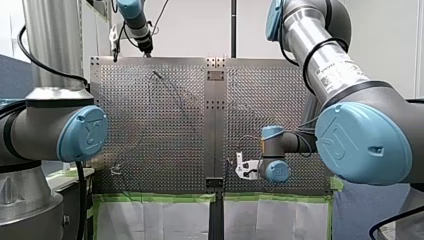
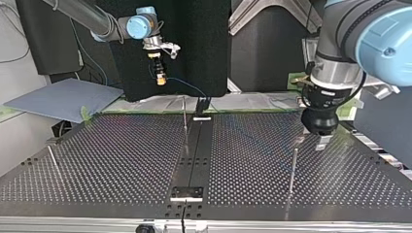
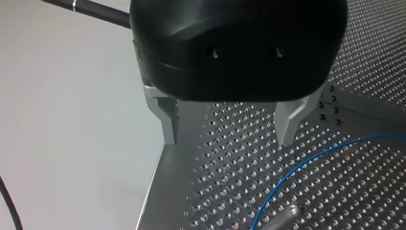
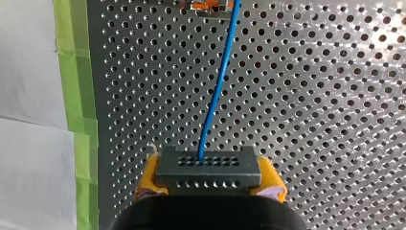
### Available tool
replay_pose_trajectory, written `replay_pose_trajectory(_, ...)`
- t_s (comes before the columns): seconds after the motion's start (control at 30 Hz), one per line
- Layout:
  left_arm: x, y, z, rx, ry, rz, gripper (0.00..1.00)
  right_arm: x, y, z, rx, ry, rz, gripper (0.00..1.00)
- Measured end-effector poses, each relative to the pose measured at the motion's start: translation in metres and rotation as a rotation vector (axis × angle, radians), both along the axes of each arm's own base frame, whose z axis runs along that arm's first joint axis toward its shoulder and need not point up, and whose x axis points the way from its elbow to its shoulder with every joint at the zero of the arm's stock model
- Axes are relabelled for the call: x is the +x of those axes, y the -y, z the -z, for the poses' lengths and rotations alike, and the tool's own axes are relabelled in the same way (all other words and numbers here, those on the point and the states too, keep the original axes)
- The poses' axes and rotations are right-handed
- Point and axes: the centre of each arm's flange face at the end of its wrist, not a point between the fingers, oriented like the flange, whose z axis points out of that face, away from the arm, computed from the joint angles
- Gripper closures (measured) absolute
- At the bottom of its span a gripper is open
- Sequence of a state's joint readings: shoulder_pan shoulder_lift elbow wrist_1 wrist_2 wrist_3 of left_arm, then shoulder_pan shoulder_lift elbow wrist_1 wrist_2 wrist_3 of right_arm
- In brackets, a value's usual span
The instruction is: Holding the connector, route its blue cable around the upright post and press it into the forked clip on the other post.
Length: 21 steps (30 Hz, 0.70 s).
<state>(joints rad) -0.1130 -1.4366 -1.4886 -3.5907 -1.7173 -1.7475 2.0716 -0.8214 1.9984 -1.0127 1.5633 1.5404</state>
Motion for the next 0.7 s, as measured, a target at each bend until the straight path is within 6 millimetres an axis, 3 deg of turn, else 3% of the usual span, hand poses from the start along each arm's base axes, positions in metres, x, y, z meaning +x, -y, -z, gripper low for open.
replay_pose_trajectory(0.7,0.015,0.000,0.015,0.009,-0.030,-0.015,0.02,0.002,0.000,-0.001,-0.005,0.011,-0.012,0.98)
